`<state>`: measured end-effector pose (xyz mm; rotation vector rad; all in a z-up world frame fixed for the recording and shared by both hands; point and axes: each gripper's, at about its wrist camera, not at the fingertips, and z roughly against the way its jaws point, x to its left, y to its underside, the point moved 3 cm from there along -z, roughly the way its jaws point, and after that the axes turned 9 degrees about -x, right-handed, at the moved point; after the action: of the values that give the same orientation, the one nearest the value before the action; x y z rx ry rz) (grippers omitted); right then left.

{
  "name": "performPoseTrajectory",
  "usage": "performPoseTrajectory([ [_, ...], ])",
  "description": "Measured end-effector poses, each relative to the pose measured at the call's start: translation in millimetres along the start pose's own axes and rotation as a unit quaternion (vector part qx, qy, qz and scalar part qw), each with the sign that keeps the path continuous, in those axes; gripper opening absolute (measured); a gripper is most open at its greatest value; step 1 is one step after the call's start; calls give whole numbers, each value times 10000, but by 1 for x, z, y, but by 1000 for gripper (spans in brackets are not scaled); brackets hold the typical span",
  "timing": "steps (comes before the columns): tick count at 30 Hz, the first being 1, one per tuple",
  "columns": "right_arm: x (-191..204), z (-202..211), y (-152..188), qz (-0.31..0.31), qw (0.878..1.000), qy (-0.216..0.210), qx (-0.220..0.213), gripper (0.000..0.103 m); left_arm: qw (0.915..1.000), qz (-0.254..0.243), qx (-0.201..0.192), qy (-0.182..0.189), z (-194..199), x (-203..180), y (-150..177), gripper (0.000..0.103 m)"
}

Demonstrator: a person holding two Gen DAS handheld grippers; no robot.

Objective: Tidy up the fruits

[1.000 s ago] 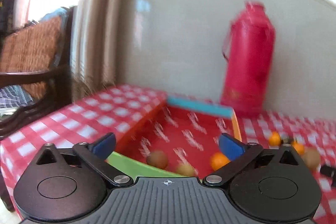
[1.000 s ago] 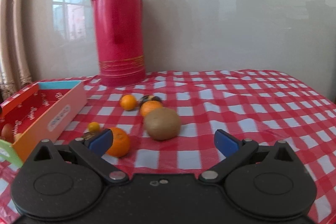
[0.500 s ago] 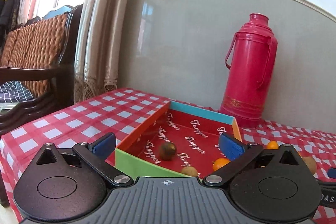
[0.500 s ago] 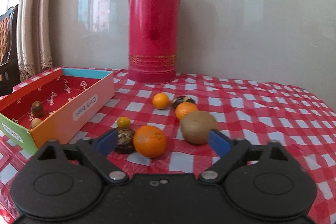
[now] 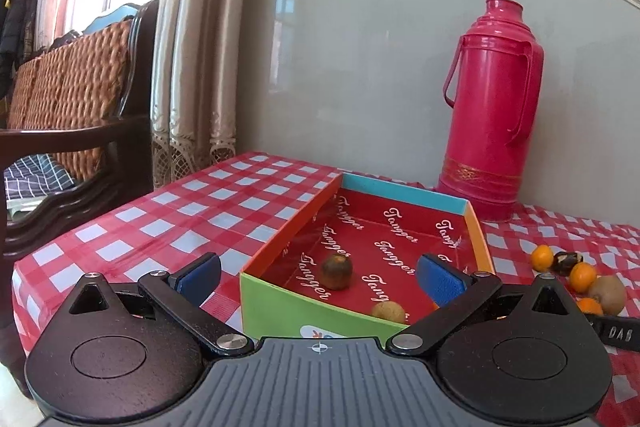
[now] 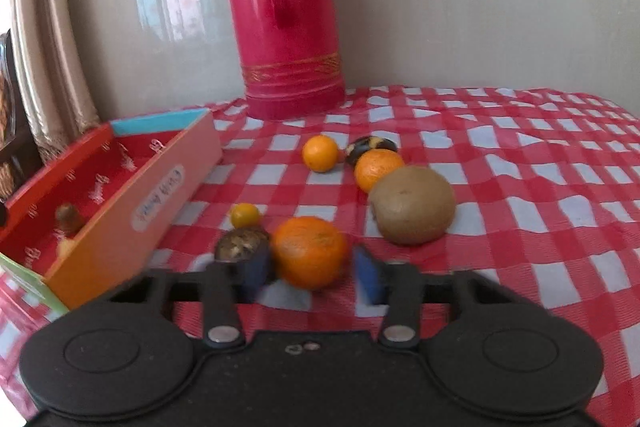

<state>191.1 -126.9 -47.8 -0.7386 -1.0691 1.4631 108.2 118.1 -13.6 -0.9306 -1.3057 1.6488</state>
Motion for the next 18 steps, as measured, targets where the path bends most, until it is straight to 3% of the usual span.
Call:
performPoseTrajectory([
  [9, 15, 18, -15, 79, 9989, -62, -452, 33, 10000, -66, -30, -47, 4, 9, -2, 103],
  [18, 71, 36, -28, 330, 9923, -706, -965, 33, 9997, -150, -29, -183, 10, 37, -2, 103],
])
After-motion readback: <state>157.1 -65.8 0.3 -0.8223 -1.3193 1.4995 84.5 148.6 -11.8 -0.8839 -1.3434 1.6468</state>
